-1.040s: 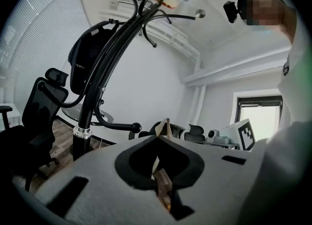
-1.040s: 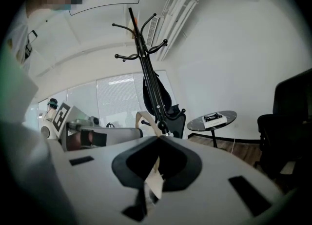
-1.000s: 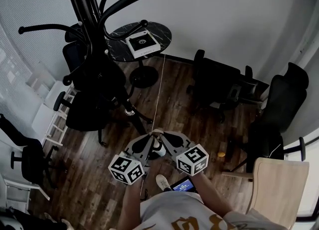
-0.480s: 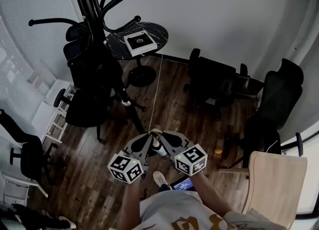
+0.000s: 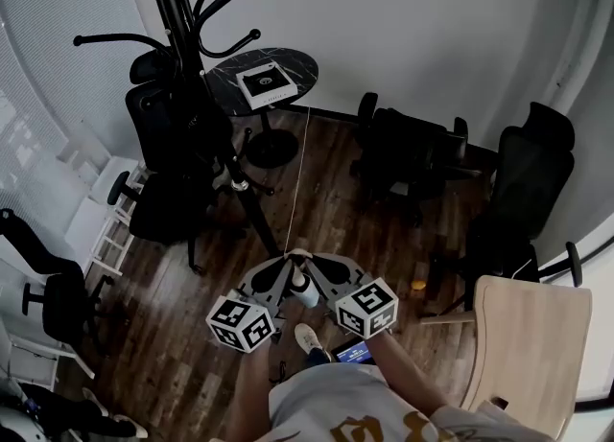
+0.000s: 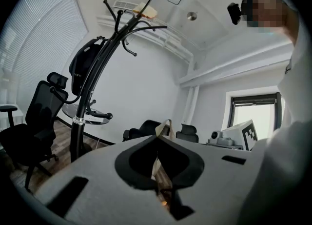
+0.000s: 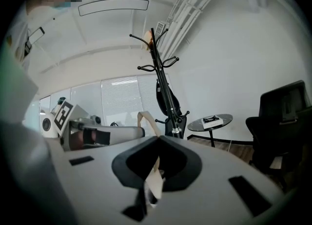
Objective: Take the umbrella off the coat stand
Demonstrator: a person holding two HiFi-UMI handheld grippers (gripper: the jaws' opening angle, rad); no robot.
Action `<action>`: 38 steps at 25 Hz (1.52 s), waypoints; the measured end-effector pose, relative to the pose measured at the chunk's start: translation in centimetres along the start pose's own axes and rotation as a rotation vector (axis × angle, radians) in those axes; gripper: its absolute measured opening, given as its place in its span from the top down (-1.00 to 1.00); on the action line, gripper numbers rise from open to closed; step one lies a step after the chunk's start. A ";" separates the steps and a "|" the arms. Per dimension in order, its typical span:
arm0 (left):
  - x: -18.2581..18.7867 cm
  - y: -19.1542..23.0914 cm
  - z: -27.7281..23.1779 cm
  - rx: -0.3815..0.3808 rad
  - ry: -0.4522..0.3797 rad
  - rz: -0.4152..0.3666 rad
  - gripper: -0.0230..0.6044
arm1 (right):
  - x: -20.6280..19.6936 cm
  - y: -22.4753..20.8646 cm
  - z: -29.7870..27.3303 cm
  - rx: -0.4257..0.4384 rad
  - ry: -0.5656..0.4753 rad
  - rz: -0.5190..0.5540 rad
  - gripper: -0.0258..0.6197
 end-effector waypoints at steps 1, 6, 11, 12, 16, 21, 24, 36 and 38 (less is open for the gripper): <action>0.0 -0.5 0.2 0.000 0.000 -0.003 0.86 | 0.1 0.2 0.5 0.000 -0.004 0.001 0.87; -0.1 -2.9 1.6 -0.004 -0.005 -0.017 0.86 | 0.4 1.3 2.9 -0.006 -0.023 0.007 0.87; -0.1 -5.3 2.7 -0.016 -0.007 -0.027 0.86 | 0.9 2.7 5.2 -0.012 -0.035 0.013 0.87; -0.2 -5.8 3.0 -0.017 -0.006 -0.029 0.86 | 0.9 3.0 5.7 -0.012 -0.038 0.011 0.87; -0.6 -7.3 4.0 -0.019 0.000 -0.040 0.86 | 0.8 3.9 7.5 -0.016 -0.052 -0.015 0.87; -1.2 -9.0 5.4 -0.030 0.017 -0.070 0.86 | 0.6 4.9 9.1 -0.028 -0.045 -0.008 0.87; -1.5 -9.7 6.2 -0.035 0.015 -0.050 0.86 | 0.3 5.5 9.9 -0.031 -0.038 -0.010 0.87; -1.3 -10.3 9.0 -0.043 -0.018 -0.023 0.86 | 0.1 8.7 10.6 -0.035 -0.018 0.105 0.87; -1.1 -10.4 9.7 -0.042 -0.022 -0.023 0.86 | 0.1 9.4 10.6 -0.032 -0.018 0.101 0.87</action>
Point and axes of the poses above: the fingertips, and each gripper's own axes: z backward along the fingers, y to its left, x out of its top, the point moved 2 cm from there along z, backward along the fingers, and after that the axes turned 4 degrees about -y, right-handed, at the moved point
